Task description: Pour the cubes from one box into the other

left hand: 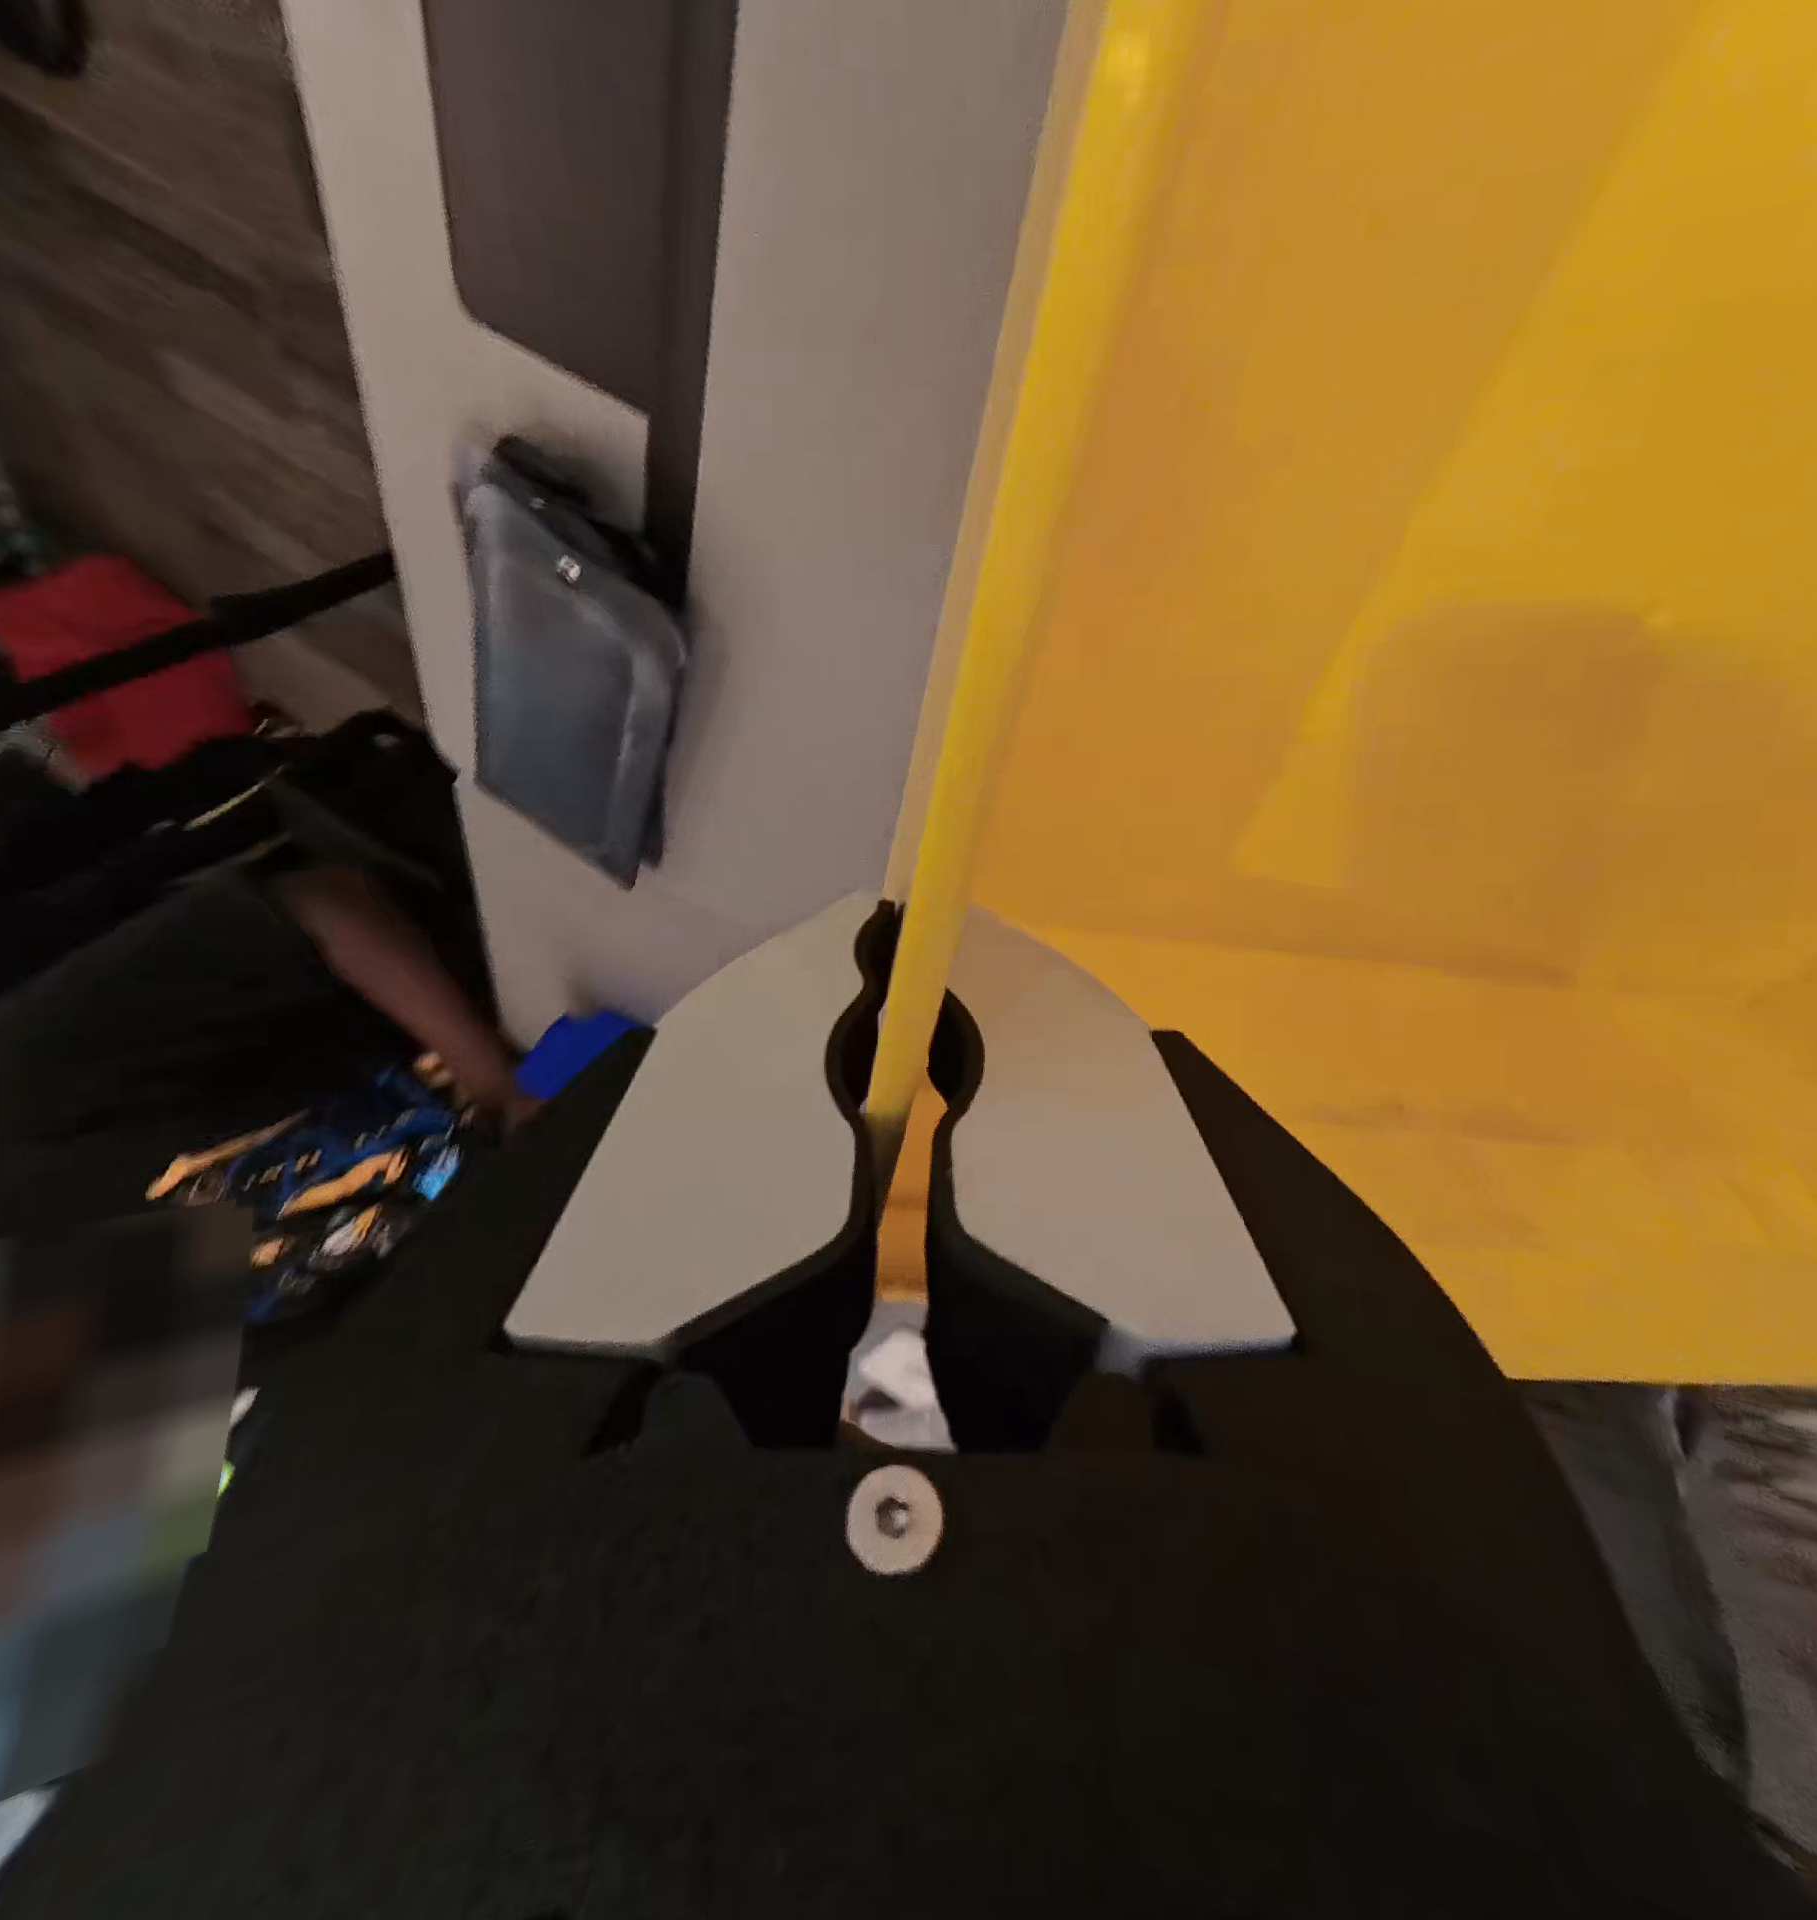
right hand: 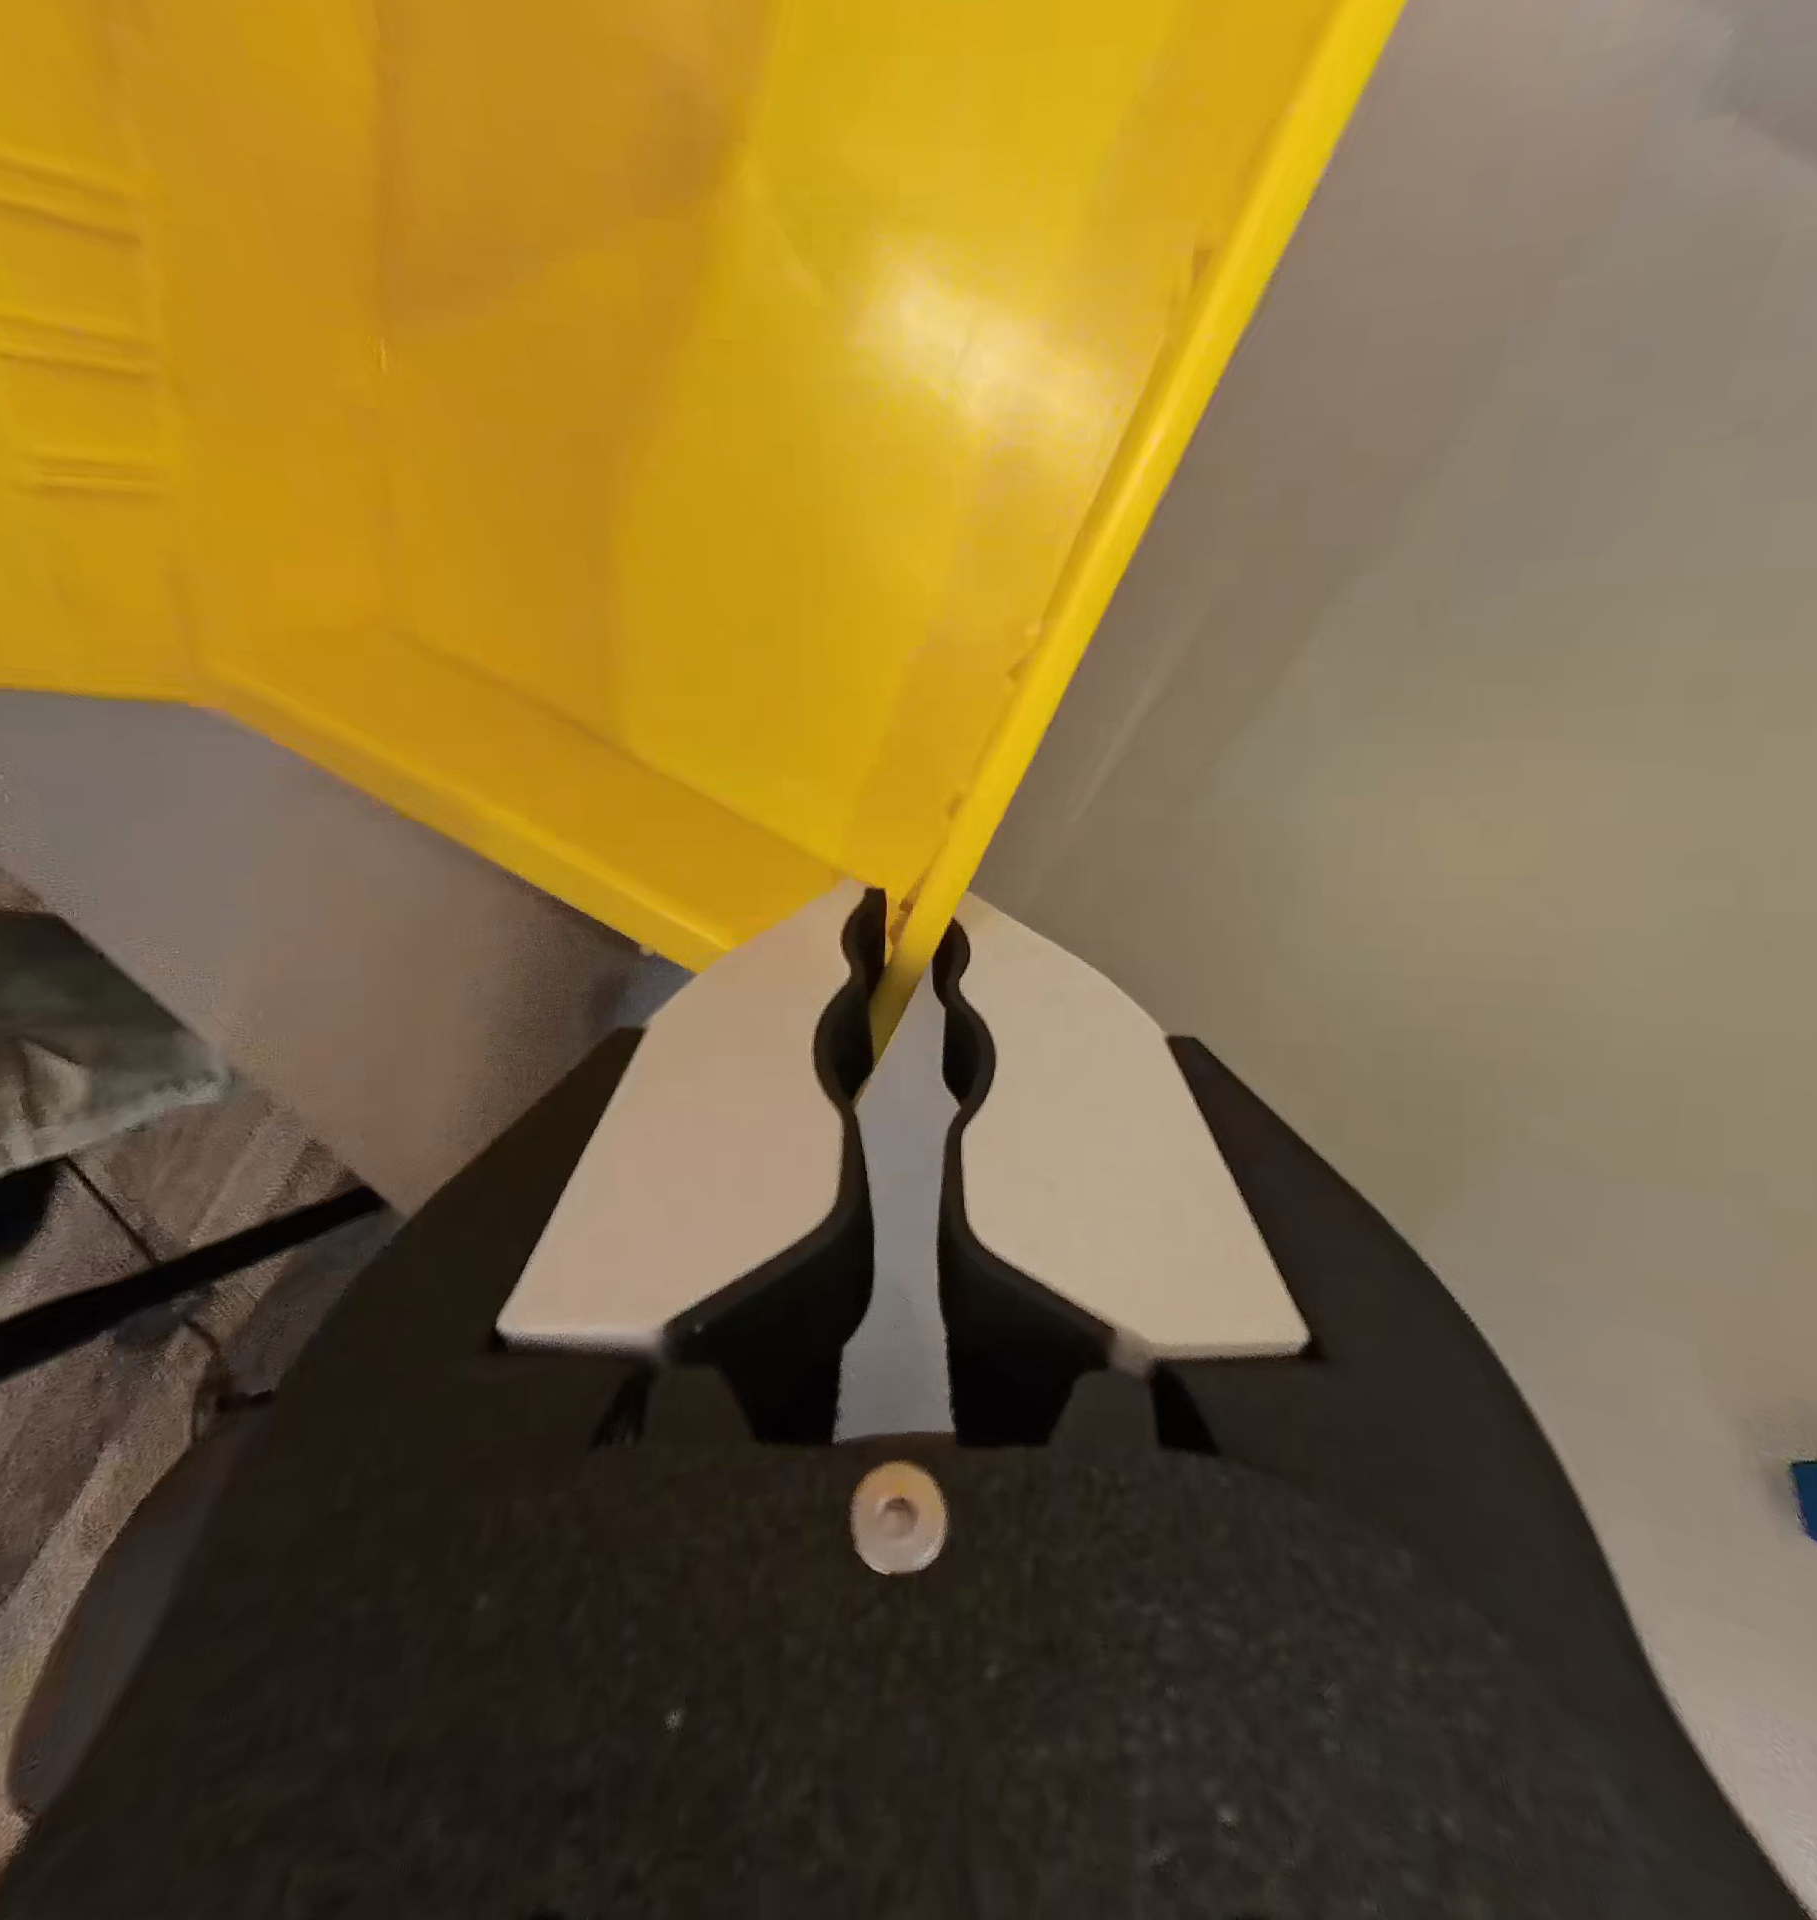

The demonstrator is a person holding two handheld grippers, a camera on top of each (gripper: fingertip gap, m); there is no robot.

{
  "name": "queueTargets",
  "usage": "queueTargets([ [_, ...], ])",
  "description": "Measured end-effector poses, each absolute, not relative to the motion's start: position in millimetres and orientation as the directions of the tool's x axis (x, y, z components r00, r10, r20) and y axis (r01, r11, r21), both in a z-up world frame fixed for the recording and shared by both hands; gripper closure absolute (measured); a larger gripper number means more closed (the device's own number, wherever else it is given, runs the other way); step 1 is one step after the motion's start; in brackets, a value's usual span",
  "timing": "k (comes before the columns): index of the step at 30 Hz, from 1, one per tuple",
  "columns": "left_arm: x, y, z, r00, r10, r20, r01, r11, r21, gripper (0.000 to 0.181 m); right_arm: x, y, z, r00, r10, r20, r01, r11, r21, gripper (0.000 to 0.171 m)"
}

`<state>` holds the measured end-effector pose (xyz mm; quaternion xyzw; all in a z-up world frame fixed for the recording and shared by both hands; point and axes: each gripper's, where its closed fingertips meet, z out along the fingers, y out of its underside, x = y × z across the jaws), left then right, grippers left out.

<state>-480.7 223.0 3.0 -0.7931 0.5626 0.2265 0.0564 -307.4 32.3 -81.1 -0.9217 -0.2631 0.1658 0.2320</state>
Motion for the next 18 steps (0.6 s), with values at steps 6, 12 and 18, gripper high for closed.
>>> queueTargets([
  [6, -492, 270, -66, 0.274, -0.912, -0.306, -0.928, -0.335, 0.166, 0.177, -326, 59, -110, 0.763, 0.595, -0.254, 0.514, -0.796, -0.319, 0.161],
  [12, -481, 313, -113, 0.261, -0.935, -0.238, -0.933, -0.308, 0.186, 0.170, -329, 83, -116, 0.739, 0.590, -0.324, 0.525, -0.807, -0.270, 0.159],
  [18, -486, 330, -147, 0.283, -0.932, -0.225, -0.926, -0.326, 0.188, 0.161, -330, 99, -119, 0.705, 0.576, -0.414, 0.499, -0.818, -0.287, 0.157],
])
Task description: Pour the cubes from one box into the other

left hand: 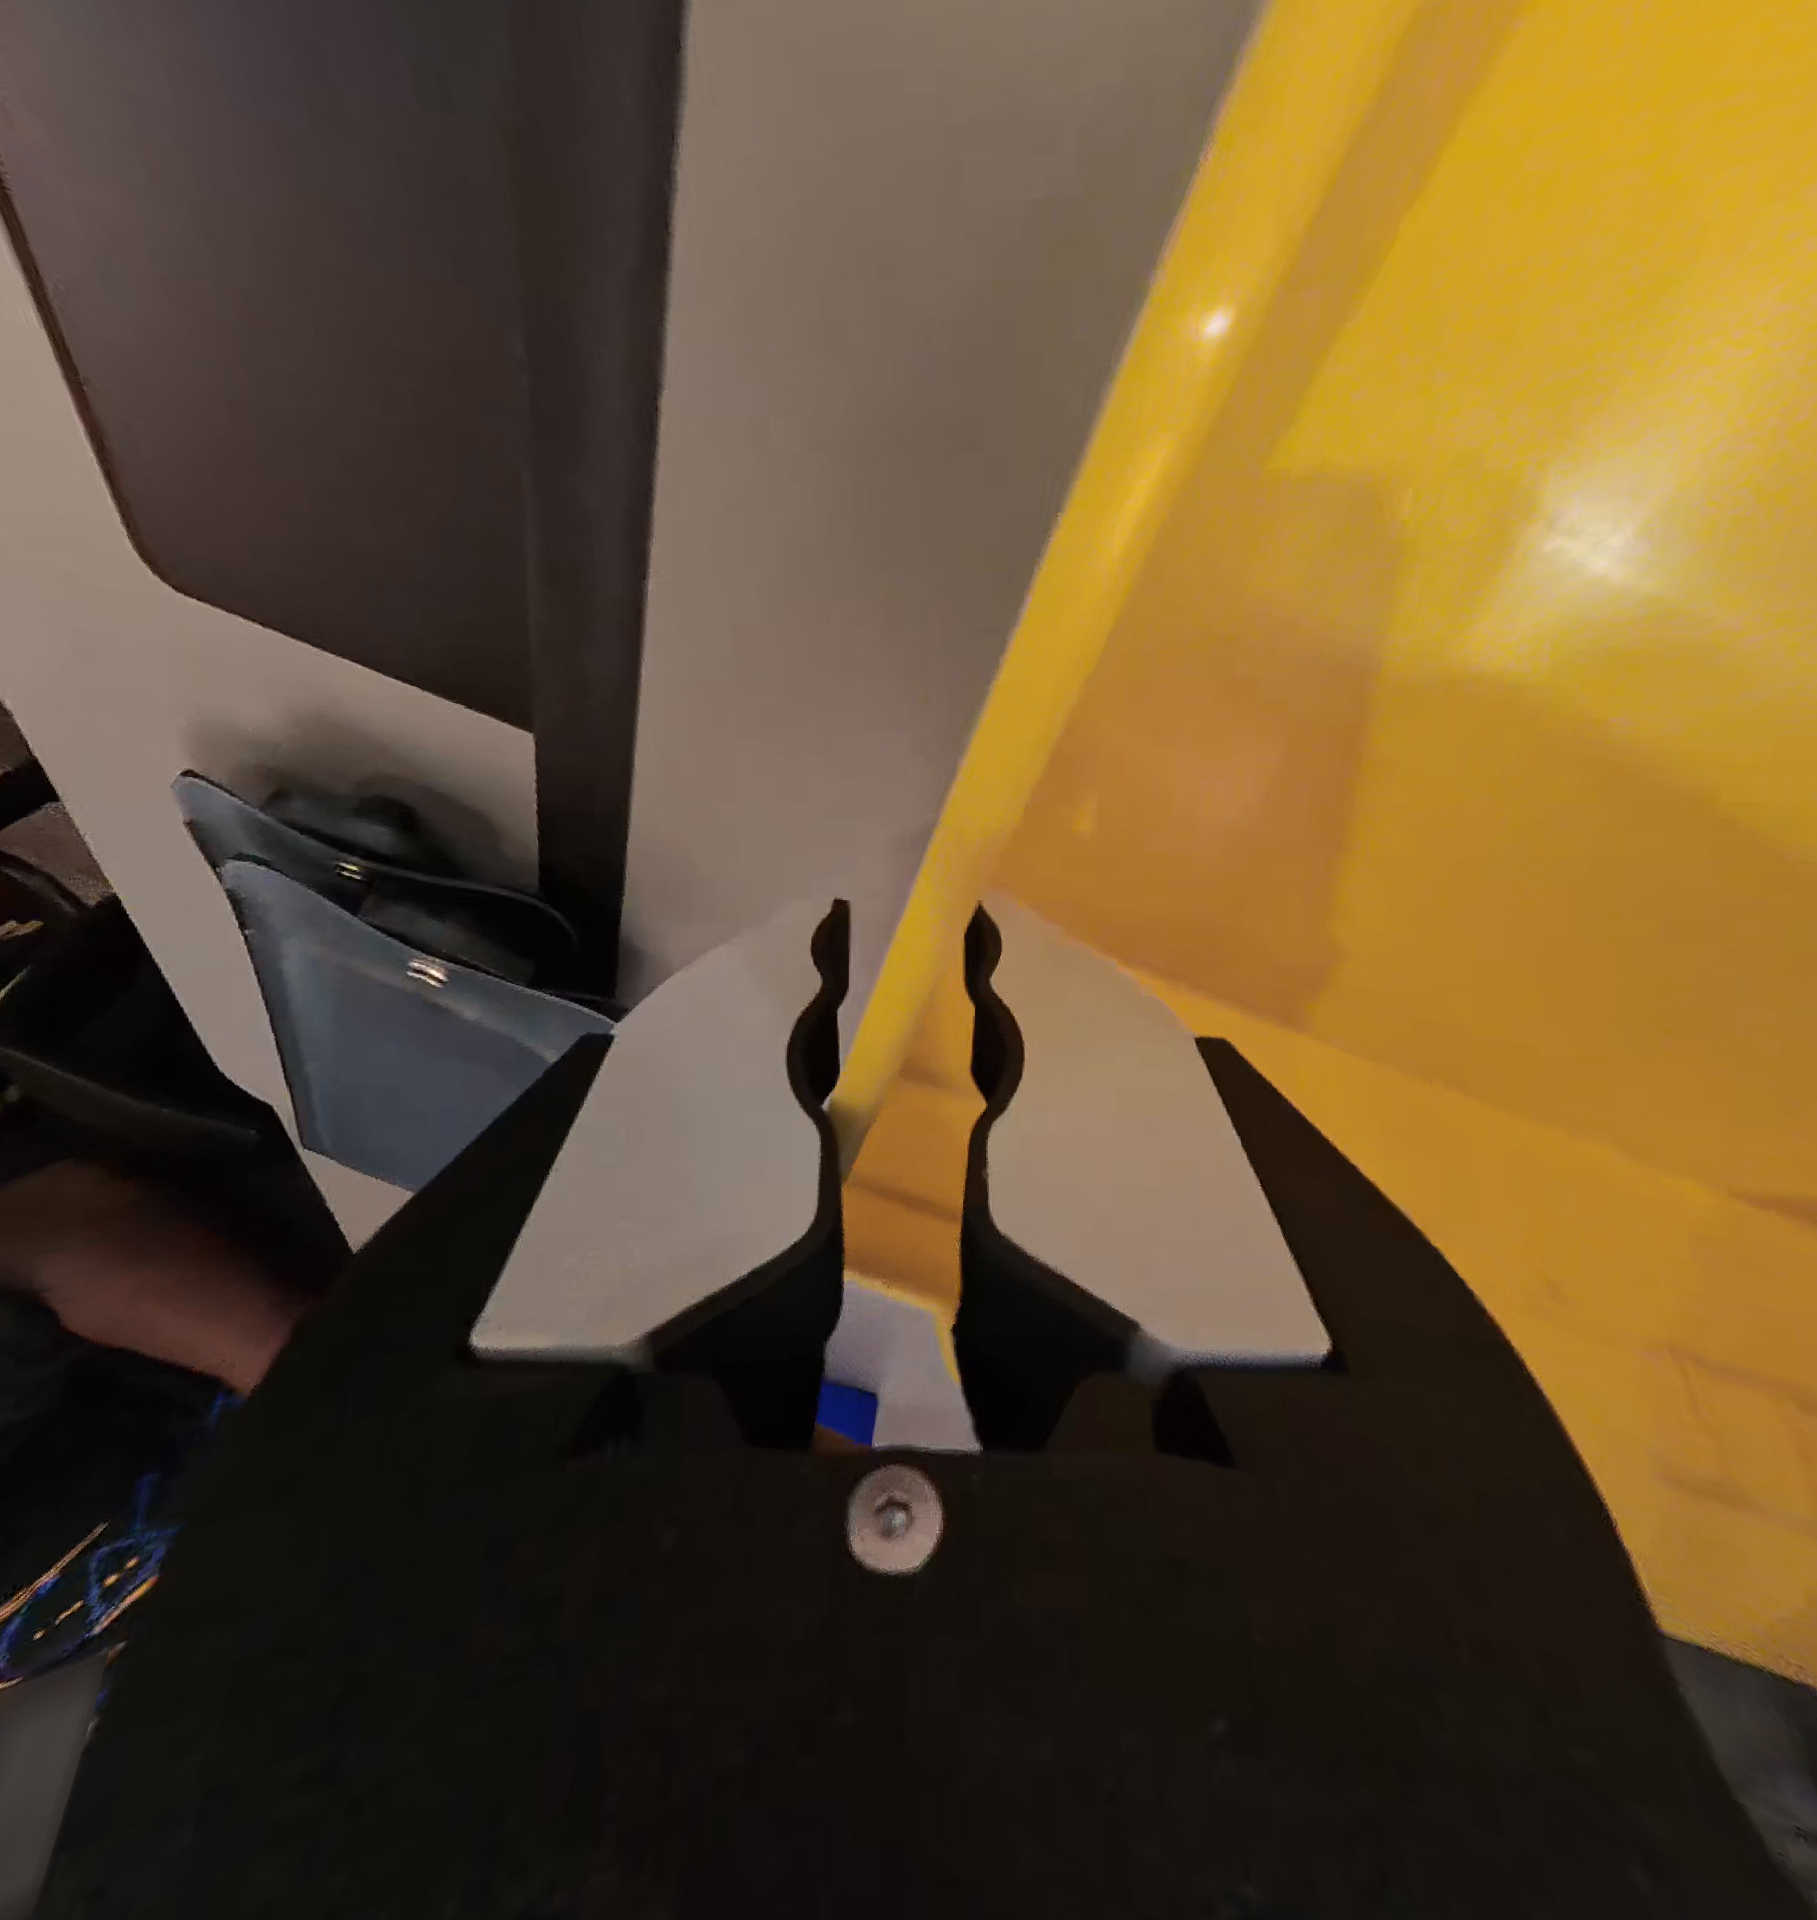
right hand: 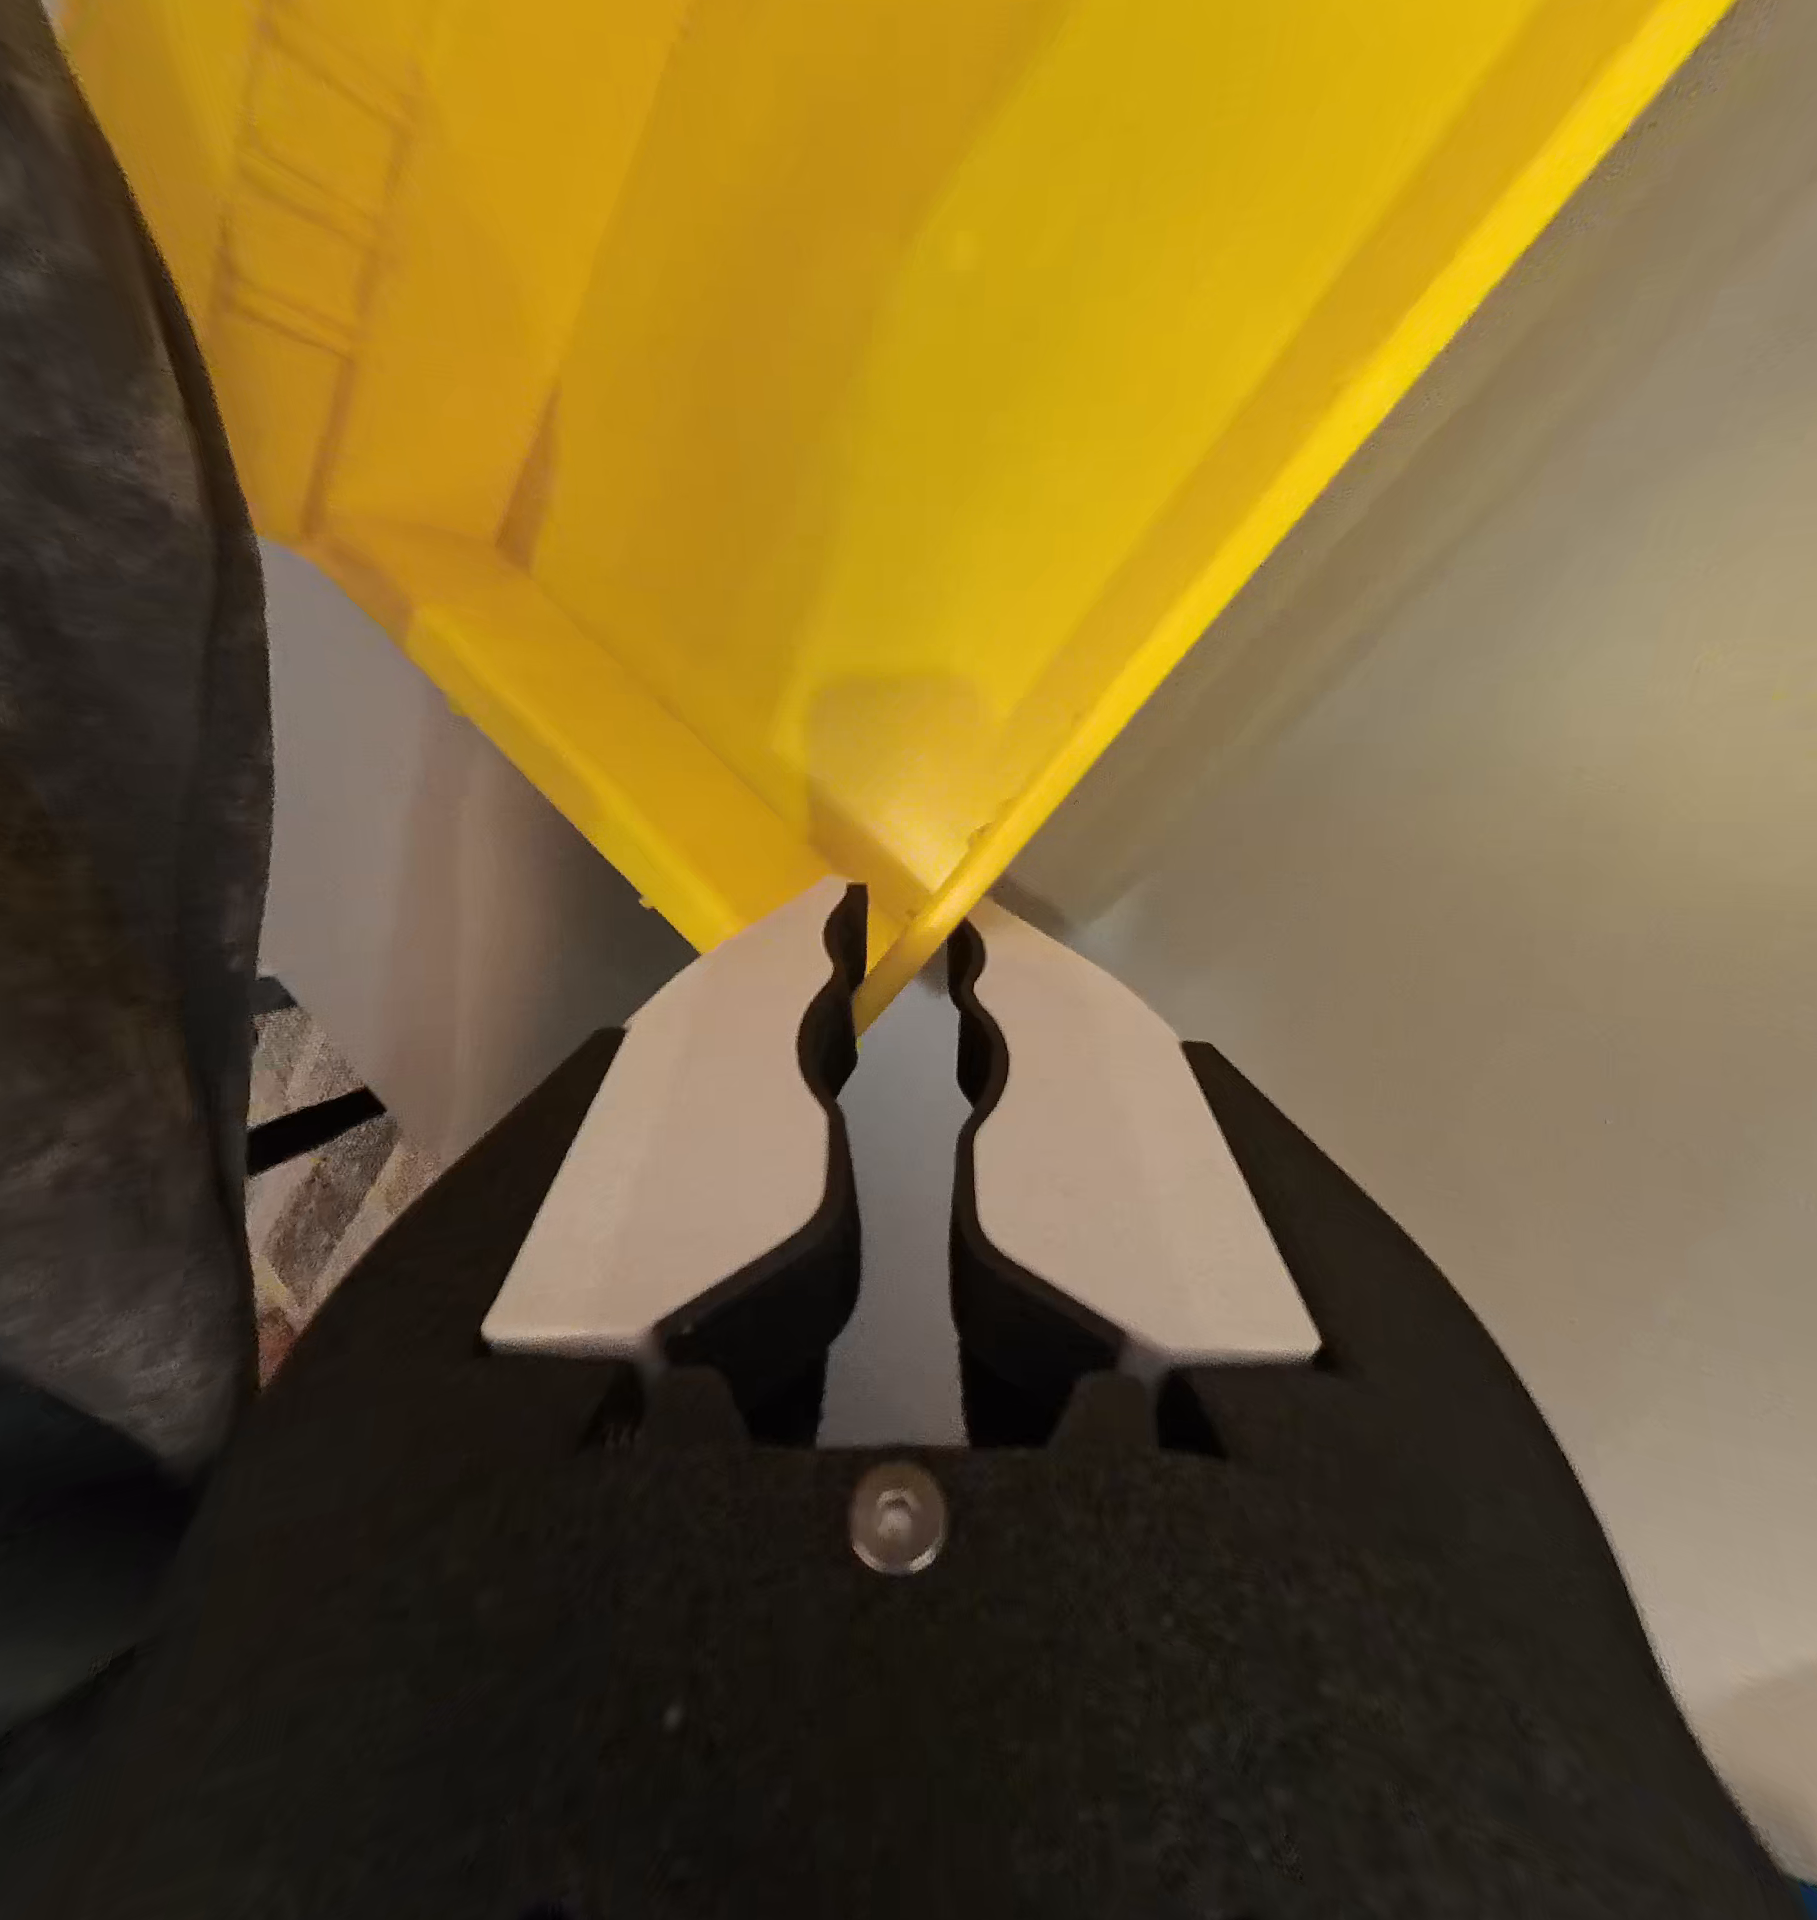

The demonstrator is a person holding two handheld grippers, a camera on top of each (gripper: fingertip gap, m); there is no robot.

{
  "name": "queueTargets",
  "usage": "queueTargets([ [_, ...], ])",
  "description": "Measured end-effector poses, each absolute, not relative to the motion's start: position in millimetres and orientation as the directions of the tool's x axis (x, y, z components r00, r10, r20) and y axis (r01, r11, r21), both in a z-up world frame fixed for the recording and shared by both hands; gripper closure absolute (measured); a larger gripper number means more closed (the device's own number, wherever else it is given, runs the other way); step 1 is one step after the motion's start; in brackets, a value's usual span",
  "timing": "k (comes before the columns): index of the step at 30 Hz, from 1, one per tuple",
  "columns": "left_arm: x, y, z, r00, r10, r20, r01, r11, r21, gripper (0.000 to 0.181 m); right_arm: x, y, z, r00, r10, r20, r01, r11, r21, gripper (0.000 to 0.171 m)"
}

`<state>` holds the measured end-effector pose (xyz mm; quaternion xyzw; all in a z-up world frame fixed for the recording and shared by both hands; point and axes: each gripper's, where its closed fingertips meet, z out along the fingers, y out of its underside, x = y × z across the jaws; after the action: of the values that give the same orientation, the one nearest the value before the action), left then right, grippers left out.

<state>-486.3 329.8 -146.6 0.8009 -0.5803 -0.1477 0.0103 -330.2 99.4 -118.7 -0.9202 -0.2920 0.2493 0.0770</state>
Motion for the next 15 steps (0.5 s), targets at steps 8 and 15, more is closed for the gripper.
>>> queueTargets([
  [8, -494, 344, -137, 0.250, -0.896, -0.366, -0.915, -0.342, 0.213, 0.150, -337, 110, -113, 0.679, 0.558, -0.478, 0.399, -0.826, -0.398, 0.149],
  [15, -507, 324, -54, 0.341, -0.784, -0.518, -0.870, -0.473, 0.143, 0.127, -276, 100, -56, 0.637, 0.637, -0.434, 0.273, -0.713, -0.646, 0.139],
])
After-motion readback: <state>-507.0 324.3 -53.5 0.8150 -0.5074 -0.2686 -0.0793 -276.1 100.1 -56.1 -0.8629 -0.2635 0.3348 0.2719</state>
